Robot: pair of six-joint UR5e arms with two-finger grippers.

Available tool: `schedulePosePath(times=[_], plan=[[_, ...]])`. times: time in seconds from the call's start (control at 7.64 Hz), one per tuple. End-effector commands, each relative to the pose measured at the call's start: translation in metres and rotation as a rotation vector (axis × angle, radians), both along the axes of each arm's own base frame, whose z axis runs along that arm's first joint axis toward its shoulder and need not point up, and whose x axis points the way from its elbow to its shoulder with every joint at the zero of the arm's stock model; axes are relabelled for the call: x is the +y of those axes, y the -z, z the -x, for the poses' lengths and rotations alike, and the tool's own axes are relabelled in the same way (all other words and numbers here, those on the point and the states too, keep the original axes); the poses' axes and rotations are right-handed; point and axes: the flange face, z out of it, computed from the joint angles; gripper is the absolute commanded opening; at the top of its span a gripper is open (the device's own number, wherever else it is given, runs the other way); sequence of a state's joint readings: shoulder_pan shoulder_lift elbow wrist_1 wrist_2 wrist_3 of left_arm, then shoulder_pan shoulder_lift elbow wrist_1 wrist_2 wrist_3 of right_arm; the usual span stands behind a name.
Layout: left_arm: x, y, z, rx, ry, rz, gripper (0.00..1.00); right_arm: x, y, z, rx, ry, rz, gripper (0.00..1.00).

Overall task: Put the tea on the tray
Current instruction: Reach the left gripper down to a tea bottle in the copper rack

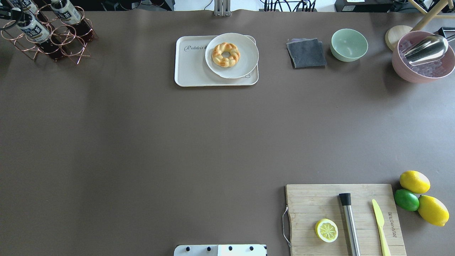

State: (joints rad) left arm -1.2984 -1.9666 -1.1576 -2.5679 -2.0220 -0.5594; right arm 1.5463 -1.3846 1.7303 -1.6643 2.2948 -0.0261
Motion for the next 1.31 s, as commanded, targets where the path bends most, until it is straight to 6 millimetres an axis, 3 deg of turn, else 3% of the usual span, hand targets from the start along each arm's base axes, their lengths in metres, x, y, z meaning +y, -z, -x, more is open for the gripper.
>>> schedulePosePath(times=[0.0,0.26,0.65,0.92,1.18], plan=[[0.001,0.003,0.001,0.025,0.009,0.008,0.0,0.0,0.002,0.0,0.0,0.0,-0.004,1.0],[-0.001,0.021,0.026,0.047,0.033,-0.015,0.0,0.0,0.001,-0.001,0.0,0.0,-0.003,1.0],[0.01,0.063,0.097,0.105,0.044,-0.034,0.0,0.001,-0.001,-0.001,-0.001,0.0,0.001,1.0],[0.043,0.105,0.14,0.173,0.0,-0.046,0.0,0.004,0.0,-0.002,-0.003,-0.001,-0.002,1.0],[0.1,0.154,0.148,0.19,-0.021,-0.098,0.0,0.009,0.004,-0.002,-0.005,0.0,-0.013,1.0]])
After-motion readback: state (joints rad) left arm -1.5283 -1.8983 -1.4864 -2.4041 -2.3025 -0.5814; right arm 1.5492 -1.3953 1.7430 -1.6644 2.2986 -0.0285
